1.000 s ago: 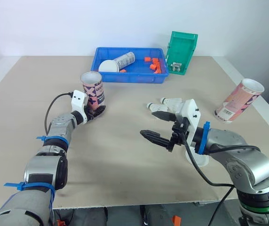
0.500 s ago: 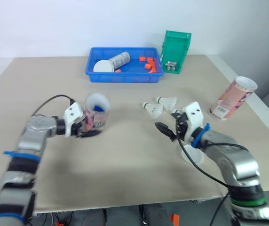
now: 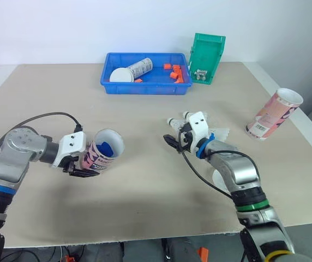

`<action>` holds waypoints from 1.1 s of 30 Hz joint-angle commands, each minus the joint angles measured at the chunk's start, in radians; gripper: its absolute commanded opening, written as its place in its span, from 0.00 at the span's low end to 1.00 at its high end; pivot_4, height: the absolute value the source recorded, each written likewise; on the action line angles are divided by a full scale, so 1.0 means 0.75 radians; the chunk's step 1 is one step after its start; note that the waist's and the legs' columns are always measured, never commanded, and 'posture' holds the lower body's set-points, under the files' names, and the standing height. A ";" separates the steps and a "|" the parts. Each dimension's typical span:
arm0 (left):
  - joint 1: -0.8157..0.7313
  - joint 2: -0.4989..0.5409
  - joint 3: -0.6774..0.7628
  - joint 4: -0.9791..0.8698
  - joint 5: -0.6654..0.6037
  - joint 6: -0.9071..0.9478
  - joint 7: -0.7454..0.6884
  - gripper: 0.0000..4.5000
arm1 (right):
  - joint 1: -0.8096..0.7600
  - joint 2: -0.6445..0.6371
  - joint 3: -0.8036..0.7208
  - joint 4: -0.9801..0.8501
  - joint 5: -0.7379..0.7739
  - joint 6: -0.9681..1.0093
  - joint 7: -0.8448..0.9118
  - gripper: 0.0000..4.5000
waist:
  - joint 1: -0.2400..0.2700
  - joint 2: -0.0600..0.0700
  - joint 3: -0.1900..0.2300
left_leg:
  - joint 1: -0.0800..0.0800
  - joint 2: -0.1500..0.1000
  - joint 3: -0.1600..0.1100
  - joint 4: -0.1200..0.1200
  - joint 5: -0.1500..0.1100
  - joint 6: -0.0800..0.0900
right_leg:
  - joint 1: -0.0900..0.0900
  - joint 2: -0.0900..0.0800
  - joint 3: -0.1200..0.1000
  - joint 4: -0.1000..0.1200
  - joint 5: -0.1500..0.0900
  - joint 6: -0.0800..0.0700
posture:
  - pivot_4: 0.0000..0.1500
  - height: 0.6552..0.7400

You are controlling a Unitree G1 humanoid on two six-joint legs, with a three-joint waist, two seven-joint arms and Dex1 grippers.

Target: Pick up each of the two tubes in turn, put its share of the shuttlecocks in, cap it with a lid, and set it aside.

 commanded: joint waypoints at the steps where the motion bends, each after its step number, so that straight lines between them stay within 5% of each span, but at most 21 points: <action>1: 0.026 0.029 -0.027 -0.037 0.009 0.017 -0.026 0.74 | -0.075 0.024 -0.033 0.085 -0.031 -0.098 -0.003 0.78 | 0.000 0.000 0.000 | 0.000 0.000 0.000 0.000 0.000 0.000 | 0.000 0.000 0.000 0.000 0.000 0.000 | 1.00 0.57; 10: 0.045 0.006 -0.034 -0.056 -0.012 0.029 -0.025 0.74 | -0.037 -0.020 -0.094 -0.128 0.032 -0.089 0.082 0.01 | 0.000 0.000 0.000 | 0.000 0.000 0.000 0.000 0.000 0.000 | -0.001 0.001 0.002 0.003 -0.001 0.000 | 1.00 0.57; 15: 0.029 -0.016 -0.051 -0.044 -0.015 0.037 -0.034 0.74 | -0.089 -0.227 -0.035 -0.488 0.147 -0.109 0.451 0.01 | 0.003 0.002 0.001 | 0.000 -0.001 0.000 0.000 0.000 0.000 | -0.001 0.001 0.003 0.005 -0.003 0.000 | 1.00 0.57; 22: -0.033 -0.050 -0.068 0.005 -0.037 0.076 -0.066 0.74 | -0.231 -0.432 0.069 -0.617 0.246 -0.218 0.928 0.01 | 0.017 0.003 0.000 | 0.001 -0.001 0.000 0.001 0.000 0.000 | 0.000 0.002 0.004 0.006 -0.004 0.000 | 1.00 0.57; 33: -0.102 -0.070 -0.118 0.066 -0.006 0.099 -0.094 0.74 | -0.554 -0.214 0.448 -0.229 -0.114 -0.580 1.100 0.01 | 0.019 0.003 0.000 | 0.002 0.000 0.000 0.008 0.000 0.000 | -0.003 0.003 0.005 0.018 -0.005 -0.003 | 1.00 0.57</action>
